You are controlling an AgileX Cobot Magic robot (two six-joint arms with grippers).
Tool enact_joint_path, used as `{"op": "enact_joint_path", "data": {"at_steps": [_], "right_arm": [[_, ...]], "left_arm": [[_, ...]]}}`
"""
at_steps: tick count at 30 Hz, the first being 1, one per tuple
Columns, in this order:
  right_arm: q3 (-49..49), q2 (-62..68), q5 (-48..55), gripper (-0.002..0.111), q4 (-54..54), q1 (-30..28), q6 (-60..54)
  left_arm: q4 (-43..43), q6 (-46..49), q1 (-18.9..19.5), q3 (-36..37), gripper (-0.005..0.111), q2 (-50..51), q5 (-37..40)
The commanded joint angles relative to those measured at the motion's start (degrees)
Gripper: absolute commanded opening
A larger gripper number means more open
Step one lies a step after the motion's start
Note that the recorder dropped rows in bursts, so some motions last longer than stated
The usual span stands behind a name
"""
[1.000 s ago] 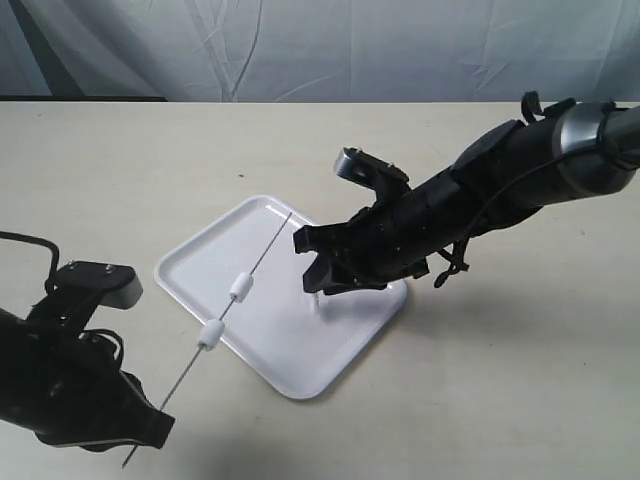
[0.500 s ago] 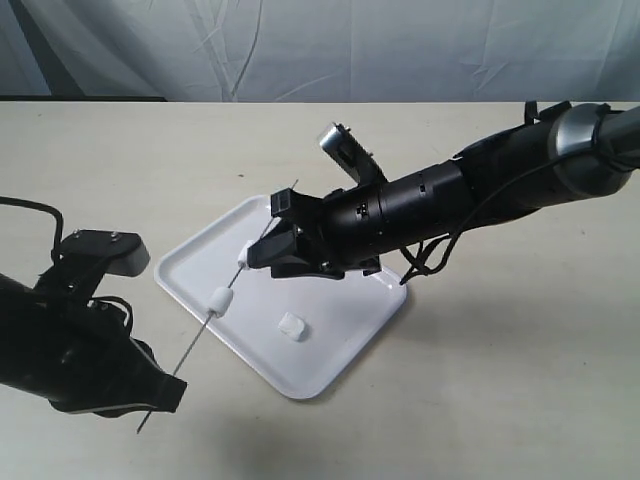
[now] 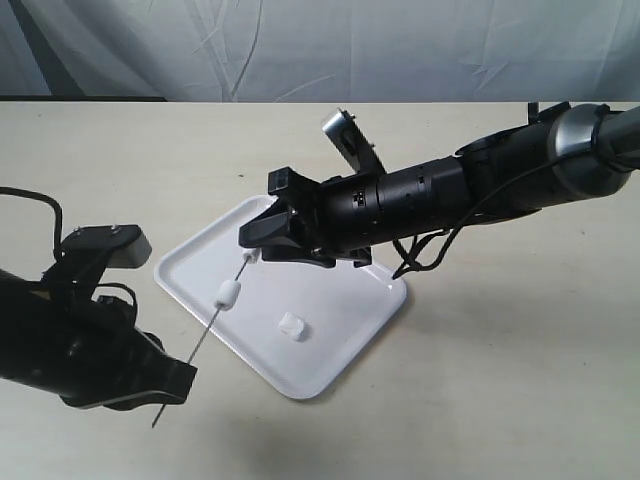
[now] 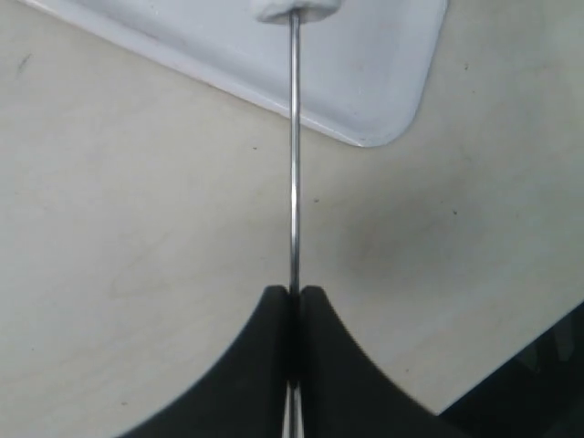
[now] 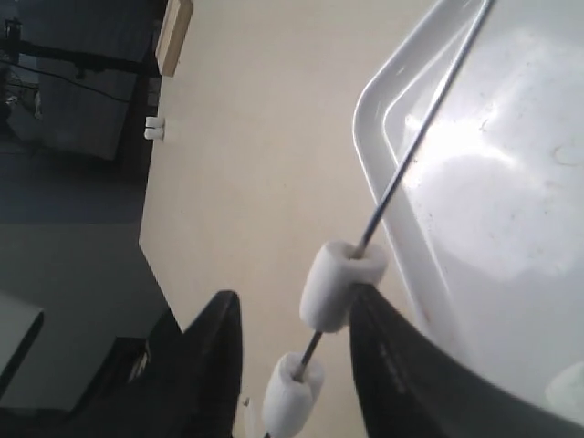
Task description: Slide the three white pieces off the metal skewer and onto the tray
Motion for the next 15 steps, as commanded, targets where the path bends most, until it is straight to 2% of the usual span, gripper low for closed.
{"op": "enact_joint_path", "data": {"at_steps": [1, 15], "right_arm": [[-0.07, -0.04, -2.15, 0.038, 0.45, 0.1, -0.57], [-0.07, -0.04, -3.45, 0.038, 0.67, 0.1, -0.57]], "left_arm": [[-1.12, 0.54, -0.19, -0.35, 0.0, 0.18, -0.57], [-4.82, 3.56, -0.19, -0.35, 0.0, -0.05, -0.67]]}}
